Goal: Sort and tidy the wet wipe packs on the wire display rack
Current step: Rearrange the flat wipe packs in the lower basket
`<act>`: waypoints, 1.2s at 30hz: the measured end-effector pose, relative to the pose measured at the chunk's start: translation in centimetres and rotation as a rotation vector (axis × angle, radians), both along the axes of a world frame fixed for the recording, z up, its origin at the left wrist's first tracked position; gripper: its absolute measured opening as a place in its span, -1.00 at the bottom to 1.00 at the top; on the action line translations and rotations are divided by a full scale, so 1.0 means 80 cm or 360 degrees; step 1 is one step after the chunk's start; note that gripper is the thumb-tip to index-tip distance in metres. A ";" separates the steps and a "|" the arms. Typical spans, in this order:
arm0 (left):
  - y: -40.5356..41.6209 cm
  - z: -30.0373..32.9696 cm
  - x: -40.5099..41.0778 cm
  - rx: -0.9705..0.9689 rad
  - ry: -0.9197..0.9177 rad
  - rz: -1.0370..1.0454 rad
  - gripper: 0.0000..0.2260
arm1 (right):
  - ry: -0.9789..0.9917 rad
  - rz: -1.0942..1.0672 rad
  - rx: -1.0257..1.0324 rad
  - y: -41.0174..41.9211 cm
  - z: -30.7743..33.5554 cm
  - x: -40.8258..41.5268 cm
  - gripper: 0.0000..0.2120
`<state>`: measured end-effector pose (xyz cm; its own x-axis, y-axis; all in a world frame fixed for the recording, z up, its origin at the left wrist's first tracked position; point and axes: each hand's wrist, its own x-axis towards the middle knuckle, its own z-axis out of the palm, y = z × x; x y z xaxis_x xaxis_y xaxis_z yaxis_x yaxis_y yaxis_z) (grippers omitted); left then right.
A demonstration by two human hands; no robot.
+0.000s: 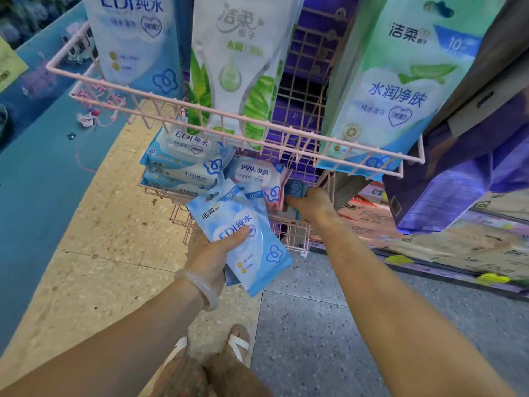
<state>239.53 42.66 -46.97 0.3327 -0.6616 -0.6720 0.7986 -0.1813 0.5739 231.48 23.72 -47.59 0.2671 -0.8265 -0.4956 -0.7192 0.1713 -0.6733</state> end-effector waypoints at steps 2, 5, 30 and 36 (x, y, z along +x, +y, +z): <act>-0.001 0.001 0.001 -0.0010 0.0002 -0.0004 -0.74 | -0.0072 -0.0043 0.0093 -0.001 0.007 0.001 -0.71; -0.003 0.002 0.004 -0.0043 -0.0026 0.0001 -0.76 | -0.0407 -0.0369 0.0006 -0.003 0.026 -0.006 -0.79; -0.019 0.040 -0.016 -0.0147 -0.0144 -0.0126 -0.68 | -0.0035 0.0325 -0.0287 0.140 0.071 -0.083 -0.66; 0.015 0.061 -0.006 -0.0301 -0.0194 -0.0349 -0.65 | -0.0584 0.0328 0.0333 0.149 0.104 -0.065 -0.54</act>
